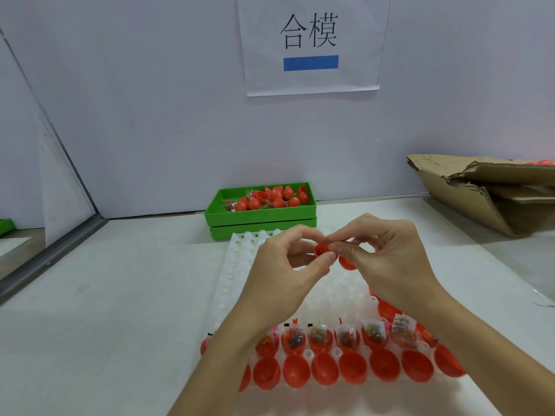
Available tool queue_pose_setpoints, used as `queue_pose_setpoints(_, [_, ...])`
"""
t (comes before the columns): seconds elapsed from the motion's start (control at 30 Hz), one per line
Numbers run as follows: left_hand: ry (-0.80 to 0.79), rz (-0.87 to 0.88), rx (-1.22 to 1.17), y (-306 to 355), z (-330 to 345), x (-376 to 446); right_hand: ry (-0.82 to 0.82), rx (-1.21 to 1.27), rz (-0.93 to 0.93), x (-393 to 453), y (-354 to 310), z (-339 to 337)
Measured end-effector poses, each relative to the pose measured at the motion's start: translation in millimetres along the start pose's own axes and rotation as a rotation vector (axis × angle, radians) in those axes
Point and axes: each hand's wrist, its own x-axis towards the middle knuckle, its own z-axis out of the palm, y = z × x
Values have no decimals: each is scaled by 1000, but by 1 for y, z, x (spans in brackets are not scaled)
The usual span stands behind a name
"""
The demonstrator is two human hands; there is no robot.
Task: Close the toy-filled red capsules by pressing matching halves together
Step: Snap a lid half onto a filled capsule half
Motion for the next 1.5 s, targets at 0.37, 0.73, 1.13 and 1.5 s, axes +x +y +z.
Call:
queue_pose_setpoints(0.37, [64, -40, -65, -5, -3, 3, 33, 10, 142, -1, 2, -1])
queue_pose_setpoints(0.73, [140, -48, 33, -6, -4, 3, -205, 231, 394, 1, 3, -6])
queue_pose_setpoints(1.13, [205, 17, 172, -6, -2, 3, -104, 152, 226, -3, 4, -1])
queue_pose_setpoints(1.5, [232, 101, 204, -2, 2, 0, -134, 309, 262, -3, 3, -3])
